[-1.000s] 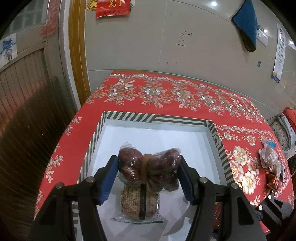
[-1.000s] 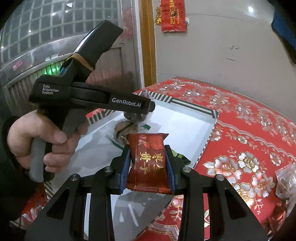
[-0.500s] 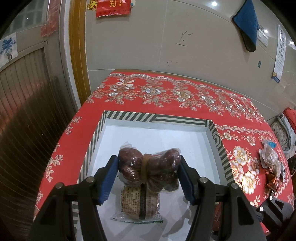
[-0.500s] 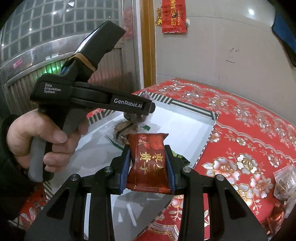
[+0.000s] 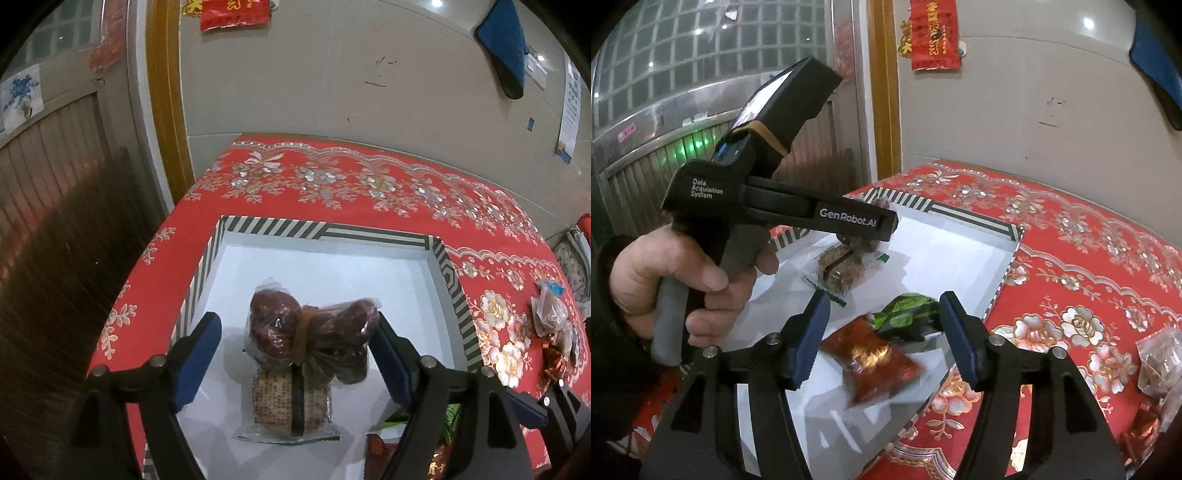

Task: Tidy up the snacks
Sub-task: 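Carry the dates and red candy into the white tray and release both, then grasp the clear bag of nuts with the right tool and lift it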

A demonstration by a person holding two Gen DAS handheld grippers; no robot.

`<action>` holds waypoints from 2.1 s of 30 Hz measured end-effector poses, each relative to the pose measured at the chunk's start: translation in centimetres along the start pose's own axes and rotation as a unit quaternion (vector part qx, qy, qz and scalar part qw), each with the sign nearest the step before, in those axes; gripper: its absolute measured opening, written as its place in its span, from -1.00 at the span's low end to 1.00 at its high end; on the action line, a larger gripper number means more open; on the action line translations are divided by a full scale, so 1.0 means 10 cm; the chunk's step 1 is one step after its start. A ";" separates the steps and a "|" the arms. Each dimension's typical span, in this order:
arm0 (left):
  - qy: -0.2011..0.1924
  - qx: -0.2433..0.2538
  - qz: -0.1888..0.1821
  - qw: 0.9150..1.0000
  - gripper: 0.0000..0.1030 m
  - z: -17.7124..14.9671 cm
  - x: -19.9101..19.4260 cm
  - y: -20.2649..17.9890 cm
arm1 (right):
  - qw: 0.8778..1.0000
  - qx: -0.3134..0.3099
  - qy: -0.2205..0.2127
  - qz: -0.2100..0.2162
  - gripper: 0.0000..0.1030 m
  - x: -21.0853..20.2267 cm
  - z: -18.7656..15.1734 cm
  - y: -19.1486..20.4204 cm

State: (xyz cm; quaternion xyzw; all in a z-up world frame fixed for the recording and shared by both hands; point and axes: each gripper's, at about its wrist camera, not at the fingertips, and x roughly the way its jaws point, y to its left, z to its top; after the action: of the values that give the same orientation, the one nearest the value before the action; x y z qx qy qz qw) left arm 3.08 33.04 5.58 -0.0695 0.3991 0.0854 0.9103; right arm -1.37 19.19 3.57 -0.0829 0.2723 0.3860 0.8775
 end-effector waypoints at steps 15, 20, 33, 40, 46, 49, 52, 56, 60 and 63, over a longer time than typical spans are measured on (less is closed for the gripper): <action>-0.004 -0.011 0.000 1.000 0.63 0.00 0.00 0.04 | 1.000 0.013 -0.011 -0.010 0.20 -0.03 0.00 -0.05; -0.022 -0.017 -0.015 0.999 0.63 0.02 -0.06 0.03 | 0.998 0.039 -0.041 -0.039 0.20 -0.23 -0.04 -0.26; -0.026 0.060 -0.092 0.994 0.79 -0.04 -0.52 -1.24 | 0.975 0.112 -0.057 -0.185 0.20 -1.21 -0.60 -1.67; 0.011 0.095 -0.128 0.987 0.81 -0.18 -0.34 -2.25 | 0.949 0.227 -0.082 -0.205 0.21 -1.79 -0.99 -2.58; 0.008 0.078 -0.108 0.991 0.81 -0.47 -0.06 -2.42 | 0.973 0.180 -0.057 -0.130 0.21 -1.52 -0.82 -2.49; 0.011 0.086 -0.079 0.993 0.81 -0.52 -0.01 -2.40 | 0.983 0.118 0.010 -0.141 0.21 -1.11 -0.70 -2.34; 0.027 0.086 -0.091 0.992 0.81 -0.53 0.03 -2.37 | 0.981 0.100 0.070 -0.148 0.21 -0.85 -0.66 -2.35; 0.039 0.087 -0.101 0.990 0.81 -0.56 0.05 -2.38 | 0.976 0.120 0.107 -0.146 0.00 -0.77 -0.72 -2.43; 0.038 0.102 -0.100 0.989 0.81 -0.59 0.06 -2.42 | 0.977 0.129 0.097 -0.136 -0.37 -0.85 -0.76 -2.44; 0.042 0.119 -0.106 0.986 0.81 -0.62 0.10 -2.48 | 0.979 0.147 0.076 -0.121 -0.41 -0.94 -0.79 -2.47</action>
State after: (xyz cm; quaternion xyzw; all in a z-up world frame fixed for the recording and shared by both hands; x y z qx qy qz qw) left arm 4.56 7.69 2.06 -0.0065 0.4346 -0.0624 0.8984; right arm 8.02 -6.58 0.42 -0.0150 0.3799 0.2252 0.8971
